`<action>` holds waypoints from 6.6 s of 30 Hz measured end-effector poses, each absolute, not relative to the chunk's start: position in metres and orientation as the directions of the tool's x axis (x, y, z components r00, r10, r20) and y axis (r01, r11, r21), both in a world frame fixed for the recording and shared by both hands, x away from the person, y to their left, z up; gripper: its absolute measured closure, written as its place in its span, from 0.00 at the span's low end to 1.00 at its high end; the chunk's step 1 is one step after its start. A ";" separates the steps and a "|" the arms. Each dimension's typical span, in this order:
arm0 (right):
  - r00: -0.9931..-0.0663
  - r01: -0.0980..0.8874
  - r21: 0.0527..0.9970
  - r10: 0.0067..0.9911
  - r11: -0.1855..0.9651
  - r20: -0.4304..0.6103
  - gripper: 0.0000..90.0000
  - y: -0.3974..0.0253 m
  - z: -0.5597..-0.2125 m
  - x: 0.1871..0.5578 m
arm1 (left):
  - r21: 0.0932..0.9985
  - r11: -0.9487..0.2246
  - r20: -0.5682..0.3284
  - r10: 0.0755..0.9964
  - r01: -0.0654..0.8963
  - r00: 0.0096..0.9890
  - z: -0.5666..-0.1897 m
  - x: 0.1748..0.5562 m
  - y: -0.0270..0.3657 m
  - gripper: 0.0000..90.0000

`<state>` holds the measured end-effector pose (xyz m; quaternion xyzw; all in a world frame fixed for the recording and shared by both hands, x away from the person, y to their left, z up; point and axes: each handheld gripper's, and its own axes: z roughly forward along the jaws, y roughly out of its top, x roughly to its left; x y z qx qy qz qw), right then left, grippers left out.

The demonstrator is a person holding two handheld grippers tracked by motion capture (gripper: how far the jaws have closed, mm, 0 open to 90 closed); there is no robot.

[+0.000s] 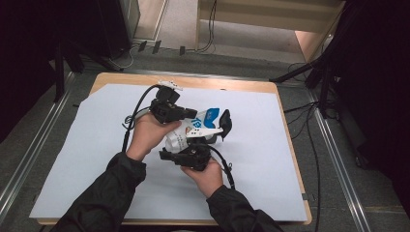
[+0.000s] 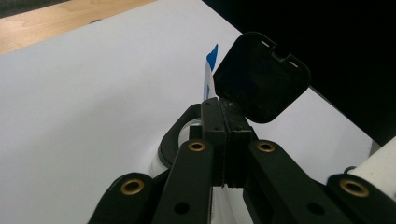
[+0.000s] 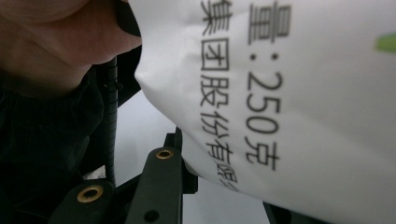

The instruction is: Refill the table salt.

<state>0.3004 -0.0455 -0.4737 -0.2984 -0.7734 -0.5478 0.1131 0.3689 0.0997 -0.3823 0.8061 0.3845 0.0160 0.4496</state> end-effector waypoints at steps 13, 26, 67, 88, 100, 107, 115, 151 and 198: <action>-0.789 0.600 0.770 0.319 0.216 0.525 0.81 -0.046 -0.472 0.301 | 0.726 -0.304 -0.325 0.639 0.617 0.697 -0.383 0.372 0.100 1.00; -0.794 0.592 0.776 0.325 0.220 0.514 0.81 -0.045 -0.472 0.300 | 0.722 -0.309 -0.327 0.637 0.620 0.698 -0.384 0.372 0.099 1.00; -0.822 0.524 0.806 0.412 0.277 0.393 0.73 -0.039 -0.501 0.299 | 0.682 -0.372 -0.346 0.594 0.629 0.726 -0.402 0.367 0.114 0.99; -0.835 0.495 0.808 0.432 0.320 0.340 0.74 -0.042 -0.508 0.299 | 0.657 -0.402 -0.350 0.587 0.638 0.730 -0.408 0.369 0.112 0.95; -0.826 0.503 0.800 0.454 0.326 0.335 0.74 -0.046 -0.515 0.298 | 0.648 -0.409 -0.364 0.574 0.642 0.733 -0.411 0.372 0.108 0.93; -0.824 0.506 0.798 0.456 0.328 0.335 0.75 -0.047 -0.517 0.298 | 0.643 -0.415 -0.366 0.571 0.643 0.735 -0.413 0.374 0.107 0.93; -0.825 0.502 0.796 0.462 0.339 0.325 0.75 -0.048 -0.519 0.299 | 0.640 -0.429 -0.362 0.563 0.638 0.743 -0.414 0.375 0.104 0.94; -0.830 0.482 0.812 0.468 0.330 0.302 0.69 -0.050 -0.521 0.297 | 0.678 -0.442 -0.335 0.525 0.587 0.782 -0.389 0.359 0.133 1.00; -0.792 0.497 0.834 0.518 0.240 0.323 0.68 -0.062 -0.513 0.301 | 0.730 -0.409 -0.353 0.461 0.548 0.814 -0.372 0.354 0.143 1.00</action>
